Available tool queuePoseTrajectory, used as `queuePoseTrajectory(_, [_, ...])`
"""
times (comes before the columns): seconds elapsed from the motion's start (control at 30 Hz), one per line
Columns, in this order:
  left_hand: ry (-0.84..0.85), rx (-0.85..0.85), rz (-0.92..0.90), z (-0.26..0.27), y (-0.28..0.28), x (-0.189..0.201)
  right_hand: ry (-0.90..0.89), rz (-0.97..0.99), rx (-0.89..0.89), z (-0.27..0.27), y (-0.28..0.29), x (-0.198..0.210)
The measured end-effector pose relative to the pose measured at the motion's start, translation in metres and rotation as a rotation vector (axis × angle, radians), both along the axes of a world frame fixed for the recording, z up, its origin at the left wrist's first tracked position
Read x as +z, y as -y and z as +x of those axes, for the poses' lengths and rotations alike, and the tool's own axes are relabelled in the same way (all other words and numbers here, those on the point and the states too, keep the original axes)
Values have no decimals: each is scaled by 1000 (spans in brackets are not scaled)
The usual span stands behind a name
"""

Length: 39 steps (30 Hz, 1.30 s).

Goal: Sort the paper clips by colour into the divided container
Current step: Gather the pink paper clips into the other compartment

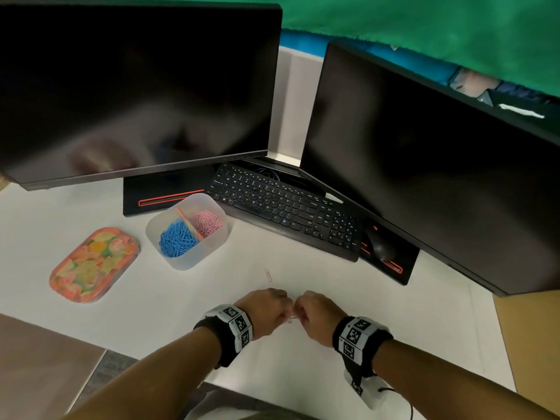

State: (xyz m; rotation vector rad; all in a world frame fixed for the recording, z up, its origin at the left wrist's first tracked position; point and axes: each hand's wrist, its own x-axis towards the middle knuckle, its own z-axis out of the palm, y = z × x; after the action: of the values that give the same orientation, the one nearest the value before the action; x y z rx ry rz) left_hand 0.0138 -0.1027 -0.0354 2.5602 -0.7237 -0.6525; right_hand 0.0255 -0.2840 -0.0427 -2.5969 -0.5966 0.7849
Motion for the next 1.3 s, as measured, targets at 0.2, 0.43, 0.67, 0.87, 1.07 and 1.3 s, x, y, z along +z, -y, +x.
queuePoseTrajectory(0.2, [42, 22, -4, -1, 2, -11, 49, 78, -5, -3, 1, -4])
queuePoseTrajectory(0.43, [23, 46, 47, 0, 3, -9, 36, 183, -15, -2, 3, -5])
queuePoseTrajectory(0.67, [55, -4, 186, -2, 3, -12, -2, 86, 12, -2, -3, -9])
queuePoseTrajectory(0.87, [62, 70, 169, -4, -6, -12, 12, 44, -14, -1, -13, -12])
queuePoseTrajectory(1.07, [-177, 789, -361, 11, -34, -9, -232, 320, -456, 38, -51, 4])
queuePoseTrajectory(1.3, [-666, 1218, -998, 32, -51, 14, -751, 770, -943, 60, -69, 24])
